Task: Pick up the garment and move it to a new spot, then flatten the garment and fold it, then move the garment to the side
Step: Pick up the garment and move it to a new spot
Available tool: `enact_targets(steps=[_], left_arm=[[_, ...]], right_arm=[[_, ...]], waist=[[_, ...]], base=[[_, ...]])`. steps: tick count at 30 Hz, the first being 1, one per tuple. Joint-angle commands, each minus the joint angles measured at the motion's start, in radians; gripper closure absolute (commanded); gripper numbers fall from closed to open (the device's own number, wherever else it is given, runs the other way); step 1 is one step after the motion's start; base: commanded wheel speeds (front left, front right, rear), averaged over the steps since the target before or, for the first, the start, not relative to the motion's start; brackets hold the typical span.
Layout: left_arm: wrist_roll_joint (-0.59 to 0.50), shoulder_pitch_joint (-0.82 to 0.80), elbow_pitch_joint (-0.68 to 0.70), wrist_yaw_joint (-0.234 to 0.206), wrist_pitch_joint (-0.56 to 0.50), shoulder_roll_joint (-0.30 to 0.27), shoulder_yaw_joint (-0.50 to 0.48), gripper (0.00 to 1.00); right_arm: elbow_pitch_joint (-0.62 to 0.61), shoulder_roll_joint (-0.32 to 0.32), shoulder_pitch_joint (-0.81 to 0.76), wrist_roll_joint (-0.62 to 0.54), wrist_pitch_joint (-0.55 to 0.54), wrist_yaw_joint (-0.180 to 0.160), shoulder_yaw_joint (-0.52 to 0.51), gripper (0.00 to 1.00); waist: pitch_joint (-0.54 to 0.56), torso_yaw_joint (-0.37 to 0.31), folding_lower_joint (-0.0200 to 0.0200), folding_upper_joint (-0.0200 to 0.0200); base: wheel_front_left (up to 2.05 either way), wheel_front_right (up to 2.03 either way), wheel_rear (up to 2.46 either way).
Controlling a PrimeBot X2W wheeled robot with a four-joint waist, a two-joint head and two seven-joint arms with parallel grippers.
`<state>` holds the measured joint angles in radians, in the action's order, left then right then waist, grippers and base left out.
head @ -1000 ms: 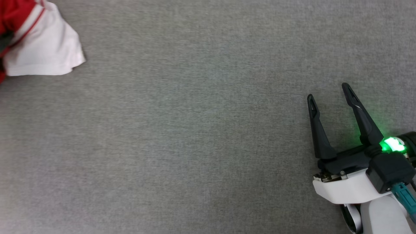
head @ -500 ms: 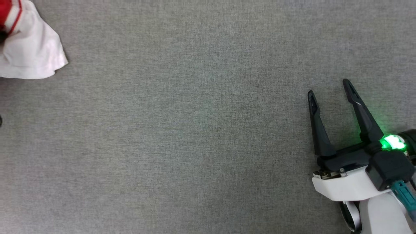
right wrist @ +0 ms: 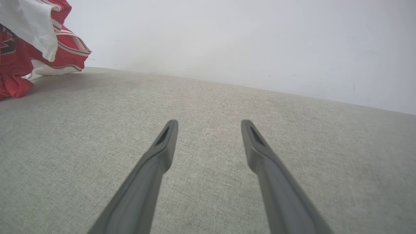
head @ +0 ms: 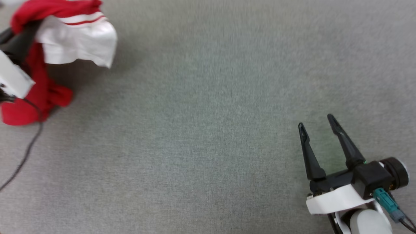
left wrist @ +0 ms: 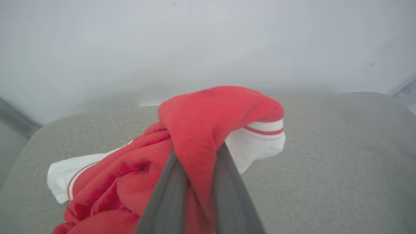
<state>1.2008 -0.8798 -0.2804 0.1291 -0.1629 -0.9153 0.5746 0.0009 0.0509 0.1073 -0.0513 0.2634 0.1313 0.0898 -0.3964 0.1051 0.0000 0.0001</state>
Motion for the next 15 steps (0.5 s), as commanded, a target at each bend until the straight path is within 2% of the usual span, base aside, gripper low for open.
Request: enact_targets(steps=[1, 4, 8, 15], left_arm=[[-0.002, 0.02, 0.024, -0.006, 0.016, 0.015, 0.0, 1.0], [-0.002, 0.044, 0.086, -0.045, 0.045, 0.048, 0.004, 1.0], [-0.02, 0.072, 0.19, -0.124, 0.079, 0.111, 0.02, 1.0], [-0.028, 0.123, 0.344, -0.27, 0.149, 0.295, 0.068, 1.0]], right_arm=[[0.007, -0.001, -0.017, 0.01, 0.002, -0.001, 0.001, 0.0], [0.018, -0.001, -0.032, 0.03, 0.002, -0.001, -0.001, 0.0], [0.027, -0.001, -0.046, 0.044, 0.002, -0.001, -0.003, 0.0], [0.024, -0.001, -0.064, 0.069, 0.002, -0.001, -0.019, 0.0]], waist=[[0.087, 0.003, 0.0, -0.0001], [0.14, -0.005, 0.0, -0.0001], [0.194, -0.02, 0.0, -0.0001], [0.243, -0.072, 0.0, -0.0001]], base=[[0.0, 0.0, 0.0], [0.0, 0.0, 0.0], [0.0, 0.0, 0.0], [0.0, 0.0, 0.0]])
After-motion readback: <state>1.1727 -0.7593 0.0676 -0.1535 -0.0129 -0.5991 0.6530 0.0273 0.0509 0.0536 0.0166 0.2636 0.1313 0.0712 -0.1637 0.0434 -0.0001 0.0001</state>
